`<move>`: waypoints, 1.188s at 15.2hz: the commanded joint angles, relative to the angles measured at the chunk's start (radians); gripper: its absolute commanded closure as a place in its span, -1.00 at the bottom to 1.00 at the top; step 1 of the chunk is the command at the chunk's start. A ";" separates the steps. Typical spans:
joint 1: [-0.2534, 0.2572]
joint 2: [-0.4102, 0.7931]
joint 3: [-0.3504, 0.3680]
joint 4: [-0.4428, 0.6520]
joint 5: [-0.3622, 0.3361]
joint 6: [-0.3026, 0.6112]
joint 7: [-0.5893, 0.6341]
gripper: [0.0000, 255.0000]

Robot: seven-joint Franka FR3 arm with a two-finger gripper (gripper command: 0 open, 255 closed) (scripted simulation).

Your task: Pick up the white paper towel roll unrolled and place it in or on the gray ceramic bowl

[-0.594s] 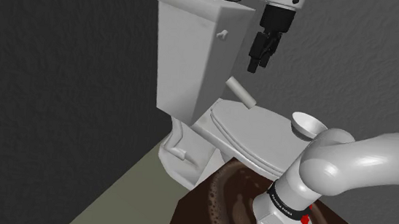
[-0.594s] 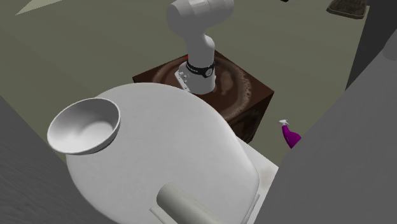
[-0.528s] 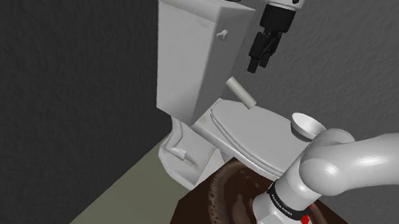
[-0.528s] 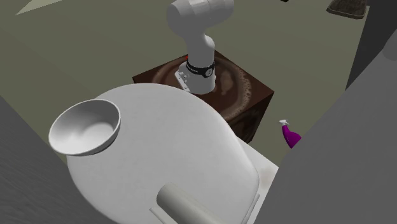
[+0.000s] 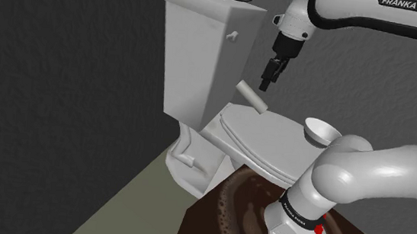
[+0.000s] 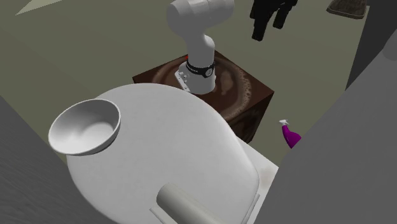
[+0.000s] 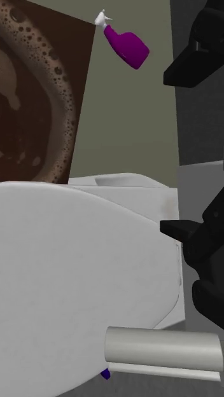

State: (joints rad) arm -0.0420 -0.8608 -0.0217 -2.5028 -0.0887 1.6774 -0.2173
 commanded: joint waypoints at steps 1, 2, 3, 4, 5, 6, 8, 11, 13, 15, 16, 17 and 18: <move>-0.014 -0.010 -0.029 -0.058 -0.039 0.083 -0.035 -1.00; -0.021 -0.013 -0.046 -0.084 -0.058 0.123 -0.052 -1.00; -0.030 -0.014 -0.063 -0.110 -0.078 0.164 -0.069 -1.00; -0.039 -0.013 -0.081 -0.133 -0.098 0.206 -0.086 -1.00; -0.048 -0.010 -0.099 -0.155 -0.118 0.249 -0.103 -1.00; -0.058 -0.004 -0.118 -0.176 -0.138 0.294 -0.120 -1.00; -0.078 0.017 -0.158 -0.211 -0.179 0.386 -0.153 -1.00; -0.109 0.069 -0.221 -0.249 -0.238 0.534 -0.201 -1.00; -0.127 0.119 -0.265 -0.264 -0.276 0.637 -0.232 -1.00; -0.141 0.180 -0.311 -0.269 -0.309 0.743 -0.264 -1.00; -0.146 0.214 -0.334 -0.269 -0.324 0.796 -0.280 -1.00; -0.149 0.250 -0.358 -0.266 -0.336 0.850 -0.296 -1.00; -0.151 0.288 -0.383 -0.261 -0.346 0.903 -0.313 -1.00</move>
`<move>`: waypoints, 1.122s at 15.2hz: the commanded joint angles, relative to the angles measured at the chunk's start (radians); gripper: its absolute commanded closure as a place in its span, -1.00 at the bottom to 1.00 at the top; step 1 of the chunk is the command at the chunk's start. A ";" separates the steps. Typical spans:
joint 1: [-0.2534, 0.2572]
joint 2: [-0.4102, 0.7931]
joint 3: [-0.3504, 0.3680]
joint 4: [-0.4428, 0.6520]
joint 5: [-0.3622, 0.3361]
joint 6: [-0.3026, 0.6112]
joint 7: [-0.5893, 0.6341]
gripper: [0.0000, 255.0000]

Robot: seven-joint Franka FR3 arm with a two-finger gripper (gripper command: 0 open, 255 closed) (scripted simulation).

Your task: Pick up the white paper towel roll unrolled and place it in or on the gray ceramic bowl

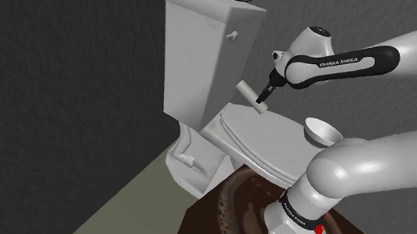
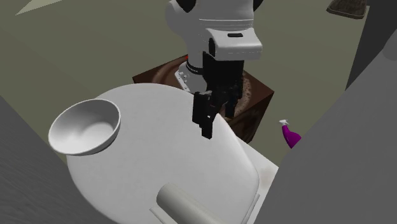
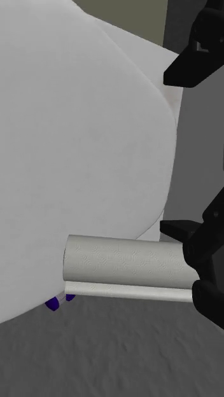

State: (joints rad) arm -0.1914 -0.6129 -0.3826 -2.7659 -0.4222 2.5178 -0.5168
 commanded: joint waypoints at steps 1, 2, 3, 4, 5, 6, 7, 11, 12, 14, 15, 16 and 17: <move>-0.001 0.080 -0.047 0.009 -0.020 0.116 -0.032 -1.00; 0.003 0.122 -0.073 0.018 -0.023 0.169 -0.051 -1.00; 0.011 0.164 -0.101 0.030 -0.022 0.221 -0.073 -1.00; 0.022 0.207 -0.132 0.042 -0.016 0.272 -0.098 -1.00; 0.040 0.251 -0.165 0.057 -0.002 0.322 -0.128 -1.00; 0.065 0.294 -0.204 0.073 0.020 0.370 -0.163 -1.00; 0.101 0.337 -0.249 0.090 0.055 0.417 -0.207 -1.00; 0.476 0.490 -0.608 0.166 0.414 0.569 -0.551 -1.00; 0.567 0.509 -0.685 0.174 0.487 0.580 -0.608 -1.00; 0.874 0.551 -0.951 0.196 0.714 0.595 -0.785 -1.00; 1.223 0.565 -1.281 0.211 0.825 0.600 -0.873 -1.00; 1.458 0.547 -1.526 0.214 0.753 0.615 -0.818 -1.00; 1.570 0.525 -1.656 0.216 0.643 0.631 -0.732 -1.00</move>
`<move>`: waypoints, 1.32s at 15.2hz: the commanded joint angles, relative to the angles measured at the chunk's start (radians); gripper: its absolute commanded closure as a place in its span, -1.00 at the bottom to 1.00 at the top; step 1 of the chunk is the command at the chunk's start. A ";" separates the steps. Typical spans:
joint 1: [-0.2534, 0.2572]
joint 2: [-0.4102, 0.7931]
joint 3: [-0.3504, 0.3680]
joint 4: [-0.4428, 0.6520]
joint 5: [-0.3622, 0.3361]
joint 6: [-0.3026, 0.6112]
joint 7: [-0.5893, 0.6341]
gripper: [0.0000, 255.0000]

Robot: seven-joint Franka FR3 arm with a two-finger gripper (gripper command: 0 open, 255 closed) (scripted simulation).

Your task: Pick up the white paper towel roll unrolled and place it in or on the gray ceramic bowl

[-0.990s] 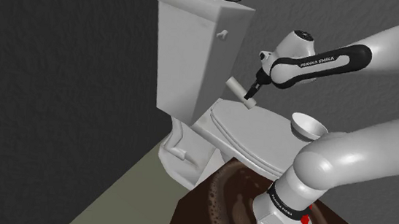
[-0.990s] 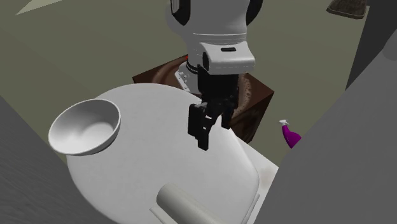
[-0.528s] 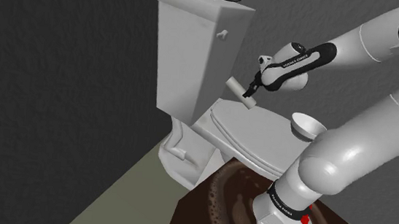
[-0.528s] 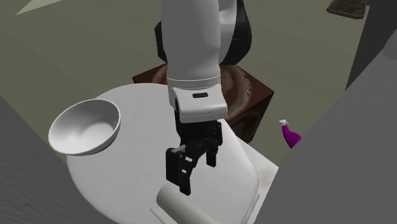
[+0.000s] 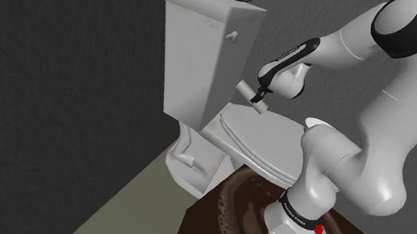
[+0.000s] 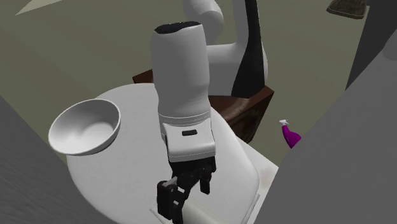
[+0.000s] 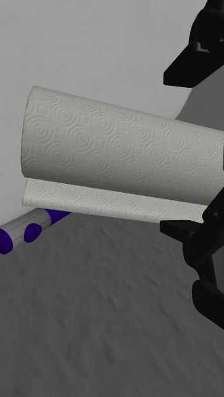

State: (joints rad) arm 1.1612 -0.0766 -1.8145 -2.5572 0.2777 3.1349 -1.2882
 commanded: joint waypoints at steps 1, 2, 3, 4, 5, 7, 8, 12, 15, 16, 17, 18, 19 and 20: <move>0.285 -0.035 -0.315 0.011 -0.195 0.027 0.148 -1.00; 0.345 -0.043 -0.379 0.015 -0.221 0.033 0.169 -1.00; 0.349 -0.042 -0.381 0.015 -0.214 0.033 0.163 -1.00; 0.349 -0.042 -0.382 0.015 -0.213 0.033 0.162 -1.00; 0.350 -0.042 -0.382 0.015 -0.213 0.033 0.162 -1.00; 0.349 -0.042 -0.382 0.015 -0.212 0.033 0.162 -1.00; 0.349 -0.042 -0.382 0.015 -0.212 0.033 0.162 -1.00; 0.349 -0.042 -0.382 0.015 -0.212 0.033 0.162 1.00; 0.349 -0.042 -0.382 0.015 -0.212 0.033 0.161 1.00; 0.349 -0.042 -0.382 0.015 -0.212 0.033 0.161 1.00; 0.349 -0.042 -0.382 0.015 -0.212 0.033 0.161 1.00; 0.349 -0.042 -0.381 0.015 -0.212 0.033 0.161 1.00; 0.349 -0.042 -0.382 0.015 -0.212 0.033 0.162 1.00; 0.280 -0.030 -0.306 0.017 -0.175 0.018 0.134 1.00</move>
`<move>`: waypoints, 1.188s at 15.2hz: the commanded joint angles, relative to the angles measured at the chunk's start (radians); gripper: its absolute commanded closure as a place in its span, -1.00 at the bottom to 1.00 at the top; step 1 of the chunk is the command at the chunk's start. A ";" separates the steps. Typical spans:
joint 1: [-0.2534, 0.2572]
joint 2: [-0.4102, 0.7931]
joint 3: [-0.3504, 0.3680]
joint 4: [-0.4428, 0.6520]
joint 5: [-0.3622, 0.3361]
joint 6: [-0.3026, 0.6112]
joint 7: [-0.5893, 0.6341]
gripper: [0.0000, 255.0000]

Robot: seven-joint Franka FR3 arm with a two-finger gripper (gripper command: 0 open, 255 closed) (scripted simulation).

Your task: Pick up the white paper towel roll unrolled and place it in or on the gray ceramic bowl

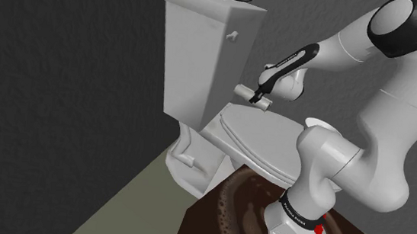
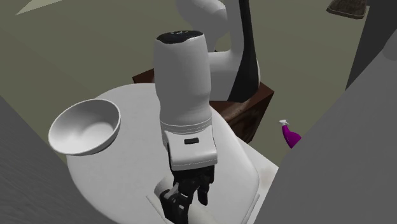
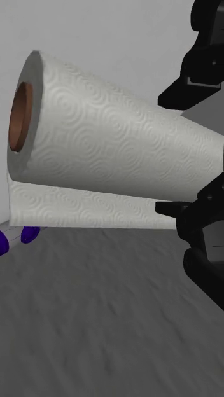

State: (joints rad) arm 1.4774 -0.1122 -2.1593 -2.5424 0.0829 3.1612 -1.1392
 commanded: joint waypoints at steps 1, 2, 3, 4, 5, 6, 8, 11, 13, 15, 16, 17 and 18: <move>-0.111 0.019 0.122 0.005 0.065 -0.024 -0.049 1.00; -0.191 0.034 0.212 0.008 0.124 -0.041 -0.094 1.00; -0.278 0.054 0.311 0.014 0.203 -0.059 -0.153 1.00; -0.376 0.083 0.426 0.024 0.324 -0.083 -0.244 1.00; -0.447 0.144 0.522 0.048 0.547 -0.127 -0.412 1.00; -0.389 0.195 0.470 0.066 0.671 -0.169 -0.500 1.00; -0.236 0.230 0.311 0.073 0.689 -0.210 -0.505 1.00; -0.178 0.299 0.241 0.090 0.746 -0.284 -0.533 1.00; -0.153 0.339 0.205 0.100 0.765 -0.329 -0.538 1.00; -0.135 0.375 0.175 0.110 0.776 -0.372 -0.537 1.00; -0.127 0.392 0.162 0.115 0.779 -0.392 -0.536 1.00; -0.120 0.408 0.149 0.120 0.781 -0.412 -0.534 1.00; -0.114 0.424 0.136 0.125 0.783 -0.432 -0.531 1.00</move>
State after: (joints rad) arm 1.3542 0.2909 -2.0073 -2.4232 0.8622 2.7548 -1.6736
